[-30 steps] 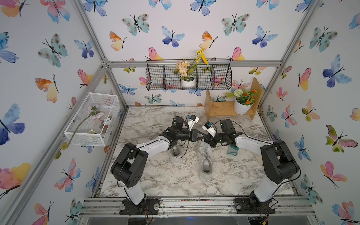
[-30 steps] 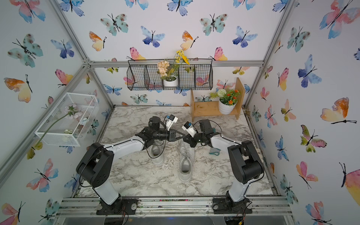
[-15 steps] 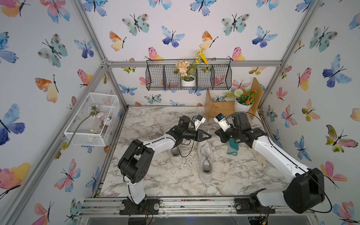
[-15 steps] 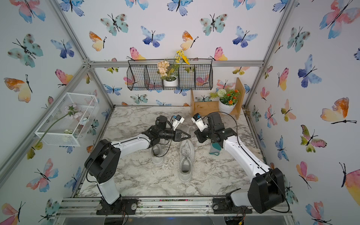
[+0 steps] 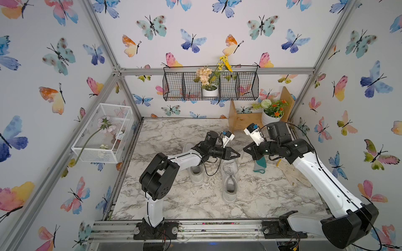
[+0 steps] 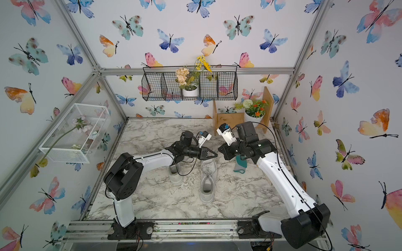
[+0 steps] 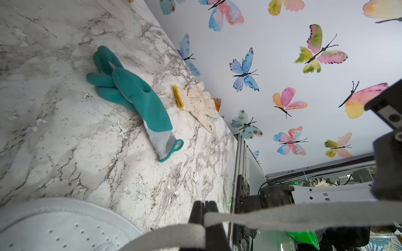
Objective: Tie the shoes
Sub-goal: Cross the shoelace with the shoelace.
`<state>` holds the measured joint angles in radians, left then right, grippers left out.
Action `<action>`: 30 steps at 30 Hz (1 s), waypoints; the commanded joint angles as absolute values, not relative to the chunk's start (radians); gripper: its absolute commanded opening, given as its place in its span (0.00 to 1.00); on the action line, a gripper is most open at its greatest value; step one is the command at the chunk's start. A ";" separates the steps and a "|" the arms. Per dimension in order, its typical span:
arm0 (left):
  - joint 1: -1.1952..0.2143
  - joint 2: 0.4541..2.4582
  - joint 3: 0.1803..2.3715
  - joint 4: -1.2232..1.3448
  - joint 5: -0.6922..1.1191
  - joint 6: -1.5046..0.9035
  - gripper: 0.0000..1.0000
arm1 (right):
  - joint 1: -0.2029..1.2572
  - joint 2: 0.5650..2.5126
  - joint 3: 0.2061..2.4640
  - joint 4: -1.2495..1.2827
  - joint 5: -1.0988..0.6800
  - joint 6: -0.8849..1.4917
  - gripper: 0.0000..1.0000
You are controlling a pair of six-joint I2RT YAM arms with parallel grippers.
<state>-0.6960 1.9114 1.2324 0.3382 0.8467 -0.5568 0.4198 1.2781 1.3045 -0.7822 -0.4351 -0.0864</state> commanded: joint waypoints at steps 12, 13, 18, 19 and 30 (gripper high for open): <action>-0.700 1.925 1.249 0.337 0.820 -0.540 0.00 | 0.425 1.291 1.183 -0.661 -0.532 -0.009 0.02; -0.700 1.926 1.251 0.335 0.818 -0.541 0.00 | 0.425 1.292 1.172 -0.655 -0.532 -0.007 0.02; -0.699 1.928 1.259 0.316 0.818 -0.532 0.00 | 0.428 1.296 1.128 -0.625 -0.526 -0.002 0.02; -0.699 1.927 1.258 0.316 0.819 -0.532 0.00 | 0.429 1.298 1.121 -0.622 -0.522 -0.003 0.02; -0.699 1.916 1.263 0.289 0.818 -0.513 0.00 | 0.437 1.326 1.071 -0.573 -0.509 0.003 0.02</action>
<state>-0.6960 1.9141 1.2369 0.3092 0.8318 -0.5377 0.4274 1.3151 1.0840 -0.6022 -0.5053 -0.0071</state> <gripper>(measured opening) 0.058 0.042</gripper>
